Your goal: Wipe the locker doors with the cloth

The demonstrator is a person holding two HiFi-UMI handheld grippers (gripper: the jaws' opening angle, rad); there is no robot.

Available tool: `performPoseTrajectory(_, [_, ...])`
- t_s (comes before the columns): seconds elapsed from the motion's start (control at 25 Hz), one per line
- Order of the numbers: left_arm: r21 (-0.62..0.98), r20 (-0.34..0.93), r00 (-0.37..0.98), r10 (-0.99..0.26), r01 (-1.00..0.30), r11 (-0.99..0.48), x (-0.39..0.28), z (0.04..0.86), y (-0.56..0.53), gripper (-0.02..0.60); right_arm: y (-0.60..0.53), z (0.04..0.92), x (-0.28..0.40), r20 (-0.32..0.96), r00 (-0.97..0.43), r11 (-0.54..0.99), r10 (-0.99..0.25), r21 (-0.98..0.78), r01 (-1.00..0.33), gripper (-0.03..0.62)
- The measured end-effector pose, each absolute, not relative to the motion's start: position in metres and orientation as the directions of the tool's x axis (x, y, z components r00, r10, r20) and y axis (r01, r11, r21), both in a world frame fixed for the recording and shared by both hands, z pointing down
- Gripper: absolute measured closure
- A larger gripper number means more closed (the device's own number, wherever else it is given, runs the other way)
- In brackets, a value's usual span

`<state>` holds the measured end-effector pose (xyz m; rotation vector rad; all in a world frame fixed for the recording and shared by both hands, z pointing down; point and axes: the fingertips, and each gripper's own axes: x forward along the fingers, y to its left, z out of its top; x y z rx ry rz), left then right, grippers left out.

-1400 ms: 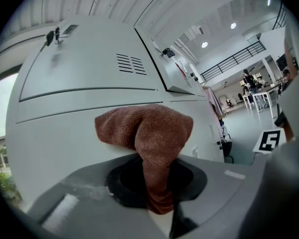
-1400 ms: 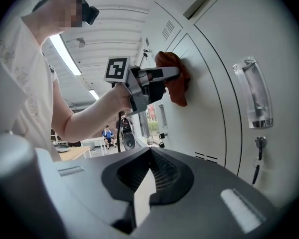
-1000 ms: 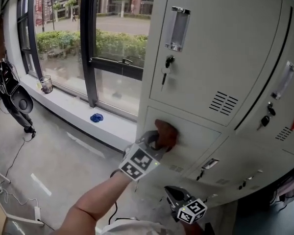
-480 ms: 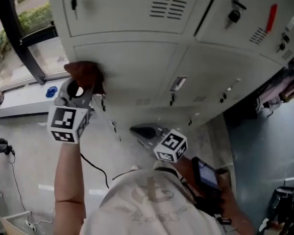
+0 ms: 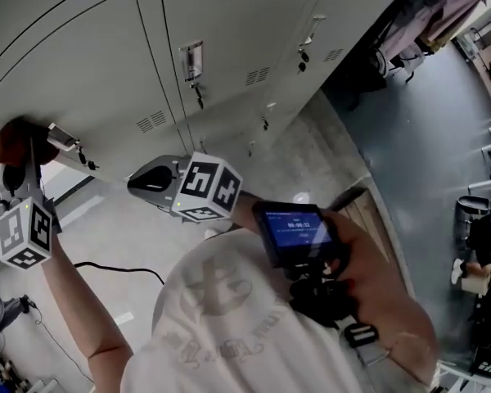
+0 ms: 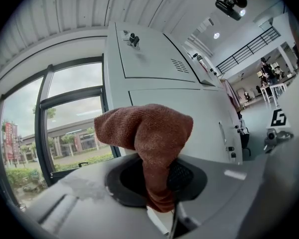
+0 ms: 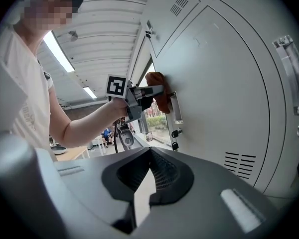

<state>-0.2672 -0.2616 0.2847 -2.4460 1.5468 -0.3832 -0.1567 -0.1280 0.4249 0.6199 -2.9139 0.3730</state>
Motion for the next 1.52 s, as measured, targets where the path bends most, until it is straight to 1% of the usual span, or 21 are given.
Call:
performPoseTrajectory(0.36, [-0.298,0.071,0.367,-0.927,-0.879,-0.371,-0.265,0.294,-0.263,0.5,-0.139,0.414,-0.148,0.173,-0.905,0.903,-0.388,-0.126,-0.411,0.586])
performPoseTrajectory(0.8, [-0.28,0.088,0.339,-0.937,-0.894,-0.35,-0.244,0.302,-0.262,0.502,-0.147,0.404,-0.13,0.152,-0.918,0.912,-0.367,-0.135,-0.387,0.586])
performPoseTrajectory(1.16, [-0.297,0.098,0.368,-0.925,-0.876,-0.38,-0.193,0.305,-0.264,0.502,-0.149,0.405,-0.103,0.134,-0.929,0.918,-0.345,-0.158,-0.364,0.586])
performPoseTrajectory(1.28, [-0.312,0.09,0.341,-0.936,-0.883,-0.352,-0.182,0.309,-0.258,0.502,-0.147,0.408,-0.086,0.114,-0.941,0.929,-0.32,-0.158,-0.335,0.586])
performPoseTrajectory(1.36, [-0.317,0.09,0.333,-0.939,-0.884,-0.344,-0.171,0.308,-0.258,0.502,-0.15,0.407,-0.069,0.1,-0.937,0.924,-0.335,-0.159,-0.347,0.586])
performPoseTrajectory(1.52, [-0.307,0.124,0.376,-0.918,-0.866,-0.395,-0.148,0.307,-0.261,0.502,-0.148,0.409,-0.051,0.102,-0.923,0.903,-0.371,-0.191,-0.384,0.586])
